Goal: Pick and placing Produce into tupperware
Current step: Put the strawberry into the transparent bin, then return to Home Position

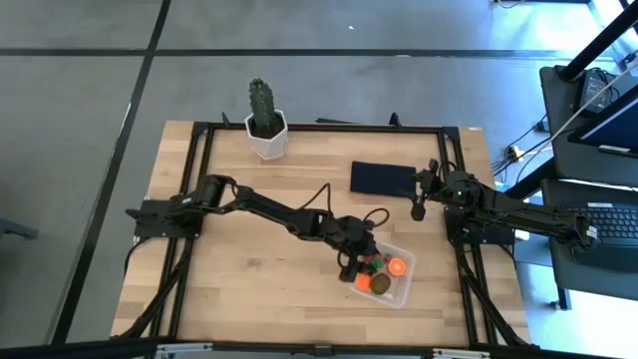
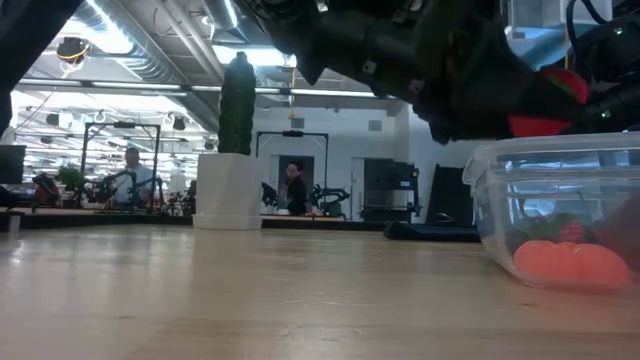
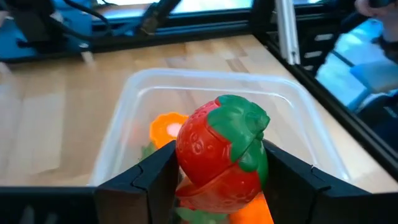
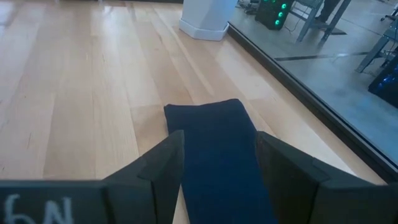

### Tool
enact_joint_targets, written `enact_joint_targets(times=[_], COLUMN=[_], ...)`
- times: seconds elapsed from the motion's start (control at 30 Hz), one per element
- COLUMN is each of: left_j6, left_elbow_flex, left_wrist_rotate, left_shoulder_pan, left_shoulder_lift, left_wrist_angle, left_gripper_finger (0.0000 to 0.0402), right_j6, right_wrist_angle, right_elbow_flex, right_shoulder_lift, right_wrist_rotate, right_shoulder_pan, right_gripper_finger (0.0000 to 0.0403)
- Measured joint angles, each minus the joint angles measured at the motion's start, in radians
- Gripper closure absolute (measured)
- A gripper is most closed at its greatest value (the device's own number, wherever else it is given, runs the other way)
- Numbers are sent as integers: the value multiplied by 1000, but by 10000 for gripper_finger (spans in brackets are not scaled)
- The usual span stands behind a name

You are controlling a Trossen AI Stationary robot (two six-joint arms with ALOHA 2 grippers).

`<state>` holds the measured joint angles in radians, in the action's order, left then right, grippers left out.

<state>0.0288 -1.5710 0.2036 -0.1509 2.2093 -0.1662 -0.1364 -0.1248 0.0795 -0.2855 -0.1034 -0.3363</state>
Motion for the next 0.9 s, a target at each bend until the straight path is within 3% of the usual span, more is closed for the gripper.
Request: enact_joint_targets(times=[0.43, 0.9], left_j6=[-18, 5], left_elbow_flex=[-1, 1], left_wrist_rotate=[-55, -89], left_shoulder_pan=[2, 9], left_shoulder_lift=[-2, -32], left_wrist_angle=[24, 77], left_gripper_finger=[198, 84], right_j6=[0, 0], right_wrist_angle=[-1, -2], right_elbow_flex=[0, 0], right_shoulder_lift=[0, 0], right_wrist_rotate=[0, 0], right_shoulder_pan=[0, 0], right_gripper_finger=[205, 205])
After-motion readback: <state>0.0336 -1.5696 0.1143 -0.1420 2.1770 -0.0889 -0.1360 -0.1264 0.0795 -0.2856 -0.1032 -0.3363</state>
